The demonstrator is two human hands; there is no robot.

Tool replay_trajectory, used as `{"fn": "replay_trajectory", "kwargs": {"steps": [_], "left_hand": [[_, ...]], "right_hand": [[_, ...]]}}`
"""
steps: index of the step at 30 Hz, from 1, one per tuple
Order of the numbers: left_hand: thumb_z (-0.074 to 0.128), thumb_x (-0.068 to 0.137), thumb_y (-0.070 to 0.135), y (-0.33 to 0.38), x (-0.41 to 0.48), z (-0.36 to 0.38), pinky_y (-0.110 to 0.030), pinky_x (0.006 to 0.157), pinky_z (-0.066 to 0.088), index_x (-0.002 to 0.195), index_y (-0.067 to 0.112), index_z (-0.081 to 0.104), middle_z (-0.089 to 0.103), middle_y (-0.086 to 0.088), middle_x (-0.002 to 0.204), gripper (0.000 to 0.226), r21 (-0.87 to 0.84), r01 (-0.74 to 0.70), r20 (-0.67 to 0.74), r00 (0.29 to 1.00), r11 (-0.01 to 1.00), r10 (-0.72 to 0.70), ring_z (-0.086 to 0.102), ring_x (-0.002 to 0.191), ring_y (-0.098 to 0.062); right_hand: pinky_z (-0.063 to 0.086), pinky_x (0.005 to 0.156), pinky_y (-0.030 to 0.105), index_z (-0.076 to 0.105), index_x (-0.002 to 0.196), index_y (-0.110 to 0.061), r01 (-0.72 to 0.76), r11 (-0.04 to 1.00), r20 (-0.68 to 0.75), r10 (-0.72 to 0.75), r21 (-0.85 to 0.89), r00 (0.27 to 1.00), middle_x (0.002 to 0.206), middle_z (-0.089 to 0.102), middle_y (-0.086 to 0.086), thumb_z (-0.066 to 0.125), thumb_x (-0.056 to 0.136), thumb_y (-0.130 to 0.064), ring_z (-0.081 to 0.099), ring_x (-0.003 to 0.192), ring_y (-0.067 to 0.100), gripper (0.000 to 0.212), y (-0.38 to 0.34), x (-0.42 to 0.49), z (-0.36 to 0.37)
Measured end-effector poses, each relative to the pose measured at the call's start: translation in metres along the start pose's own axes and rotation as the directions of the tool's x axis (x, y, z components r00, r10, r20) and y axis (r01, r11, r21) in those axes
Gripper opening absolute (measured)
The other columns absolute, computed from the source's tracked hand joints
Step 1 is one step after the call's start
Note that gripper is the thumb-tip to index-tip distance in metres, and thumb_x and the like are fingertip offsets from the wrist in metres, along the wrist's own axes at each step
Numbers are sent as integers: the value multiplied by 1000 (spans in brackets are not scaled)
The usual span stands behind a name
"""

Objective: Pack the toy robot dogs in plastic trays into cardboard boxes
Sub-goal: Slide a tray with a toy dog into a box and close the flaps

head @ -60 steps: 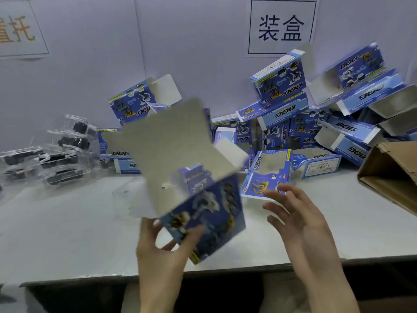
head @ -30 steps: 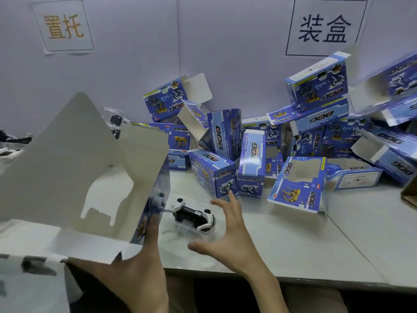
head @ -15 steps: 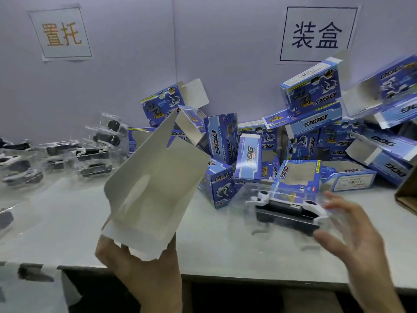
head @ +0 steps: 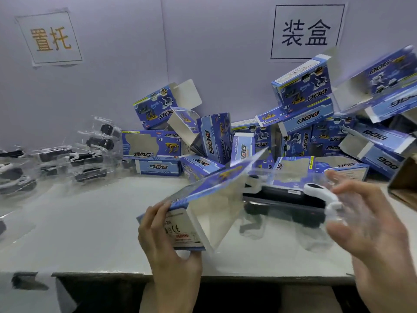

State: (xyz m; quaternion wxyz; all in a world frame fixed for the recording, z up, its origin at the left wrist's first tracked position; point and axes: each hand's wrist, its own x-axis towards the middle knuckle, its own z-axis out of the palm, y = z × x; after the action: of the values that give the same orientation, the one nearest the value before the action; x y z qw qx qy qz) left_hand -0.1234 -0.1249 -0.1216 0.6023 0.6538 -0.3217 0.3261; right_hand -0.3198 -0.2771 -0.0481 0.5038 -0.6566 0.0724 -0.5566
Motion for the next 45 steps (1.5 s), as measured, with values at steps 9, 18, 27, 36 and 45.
{"fn": "replay_trajectory", "kwargs": {"steps": [9, 18, 27, 36, 45], "left_hand": [[82, 47, -26, -8, 0, -9, -38, 106, 36, 138, 26, 40, 32, 14, 135, 113, -21, 24, 98, 995, 999, -22, 35, 132, -26], [77, 62, 35, -21, 1, -11, -53, 103, 43, 137, 23, 38, 38, -4, 137, 85, -73, -40, 180, 982, 997, 53, 46, 126, -37], [91, 52, -4, -18, 1, -14, -47, 107, 42, 139, 37, 40, 37, 21, 135, 109, 11, 48, 229, 972, 999, -49, 42, 132, -23], [79, 46, -19, -1, 1, -7, -18, 101, 31, 140, 38, 42, 42, 4, 136, 116, 118, -79, 278, 960, 990, 44, 35, 125, -8], [94, 53, 6, 3, -2, 0, -34, 96, 39, 139, 42, 44, 40, 22, 125, 106, 51, -50, 207, 978, 997, 38, 41, 118, -9]], "right_hand": [[39, 109, 39, 62, 103, -30, -90, 986, 39, 97, -139, 995, 123, 63, -19, 81, 52, -51, 58, 118, 2, 58, -16, 0, 21], [36, 95, 18, 52, 118, -47, -152, 907, 361, 304, -392, 882, 128, 53, -33, 72, 46, -68, 47, 120, -16, 78, -14, -6, 20], [46, 93, 31, 65, 107, -34, -166, 946, 144, 212, -277, 967, 107, 69, -19, 78, 44, -61, 63, 105, -4, 70, -15, -2, 13], [45, 88, 27, 61, 110, -36, -128, 890, -8, 139, -438, 990, 106, 66, -19, 74, 41, -70, 59, 103, -2, 78, -18, -8, 28], [40, 84, 0, 64, 112, -44, -180, 983, 75, 182, -41, 980, 117, 65, -30, 61, 81, -47, 54, 119, -12, 31, 4, -2, 36]]}}
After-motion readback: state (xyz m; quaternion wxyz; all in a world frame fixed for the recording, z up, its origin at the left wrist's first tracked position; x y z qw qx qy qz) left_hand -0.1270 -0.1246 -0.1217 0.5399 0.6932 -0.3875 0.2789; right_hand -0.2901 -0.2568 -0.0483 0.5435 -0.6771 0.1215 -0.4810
